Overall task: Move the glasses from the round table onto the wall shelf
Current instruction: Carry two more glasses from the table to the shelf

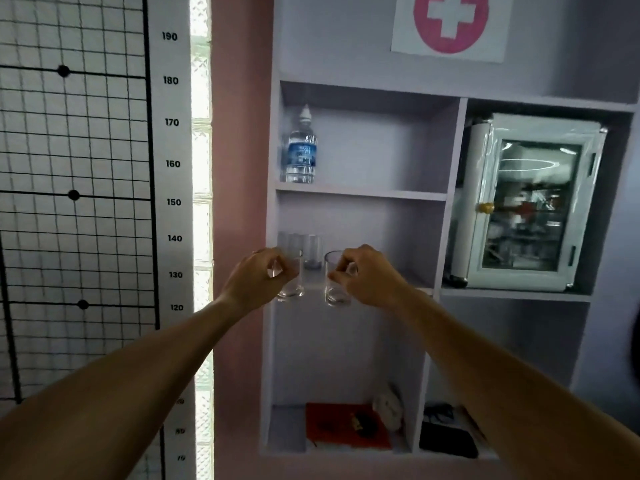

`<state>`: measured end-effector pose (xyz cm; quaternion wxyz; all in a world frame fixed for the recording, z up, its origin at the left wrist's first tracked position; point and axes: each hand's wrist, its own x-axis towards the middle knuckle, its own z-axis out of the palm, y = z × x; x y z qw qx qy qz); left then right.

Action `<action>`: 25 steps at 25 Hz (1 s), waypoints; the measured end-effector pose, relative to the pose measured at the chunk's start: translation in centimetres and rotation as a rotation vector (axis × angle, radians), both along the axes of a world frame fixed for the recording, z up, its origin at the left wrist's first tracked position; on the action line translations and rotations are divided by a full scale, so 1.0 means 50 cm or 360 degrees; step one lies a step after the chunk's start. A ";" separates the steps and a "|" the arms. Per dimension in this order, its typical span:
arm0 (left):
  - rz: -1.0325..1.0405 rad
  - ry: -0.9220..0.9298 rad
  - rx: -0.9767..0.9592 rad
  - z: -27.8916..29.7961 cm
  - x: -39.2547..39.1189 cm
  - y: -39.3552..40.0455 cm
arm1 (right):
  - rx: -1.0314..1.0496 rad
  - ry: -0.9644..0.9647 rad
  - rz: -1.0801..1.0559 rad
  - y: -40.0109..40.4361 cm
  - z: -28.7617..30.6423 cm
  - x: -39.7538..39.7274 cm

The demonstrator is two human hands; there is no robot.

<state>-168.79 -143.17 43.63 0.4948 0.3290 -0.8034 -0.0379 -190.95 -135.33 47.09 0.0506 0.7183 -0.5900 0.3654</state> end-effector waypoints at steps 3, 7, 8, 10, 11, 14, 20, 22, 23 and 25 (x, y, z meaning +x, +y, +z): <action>-0.0030 0.0075 0.0083 0.014 -0.014 -0.084 | -0.0023 0.0016 -0.0056 -0.088 0.007 -0.001; 0.0004 0.0063 0.0261 0.016 -0.056 -0.159 | 0.0093 0.0000 -0.0176 -0.186 0.005 -0.002; 0.0039 0.0021 0.0266 0.016 -0.063 -0.168 | 0.0104 0.0001 -0.0189 -0.202 0.003 -0.002; 0.0065 -0.0076 0.0224 0.018 -0.075 -0.183 | 0.0107 0.0003 -0.0188 -0.235 -0.001 0.000; 0.0065 -0.0111 0.0207 0.017 -0.080 -0.188 | 0.0111 -0.0008 -0.0178 -0.249 -0.005 0.001; 0.0179 -0.0166 0.0157 0.014 -0.096 -0.194 | 0.0106 -0.0050 -0.0152 -0.283 -0.022 0.004; 0.0470 -0.0230 0.0137 0.019 -0.121 -0.197 | 0.0087 -0.0136 -0.0098 -0.320 -0.026 -0.008; 0.0551 -0.0245 0.0105 0.013 -0.126 -0.197 | 0.0063 -0.0159 -0.0072 -0.326 -0.031 -0.016; 0.0584 -0.0242 0.0081 0.008 -0.129 -0.197 | 0.0060 -0.0192 -0.0046 -0.328 -0.034 -0.020; 0.0633 -0.0214 0.0010 -0.002 -0.134 -0.196 | 0.0069 -0.0266 0.0009 -0.330 -0.037 -0.023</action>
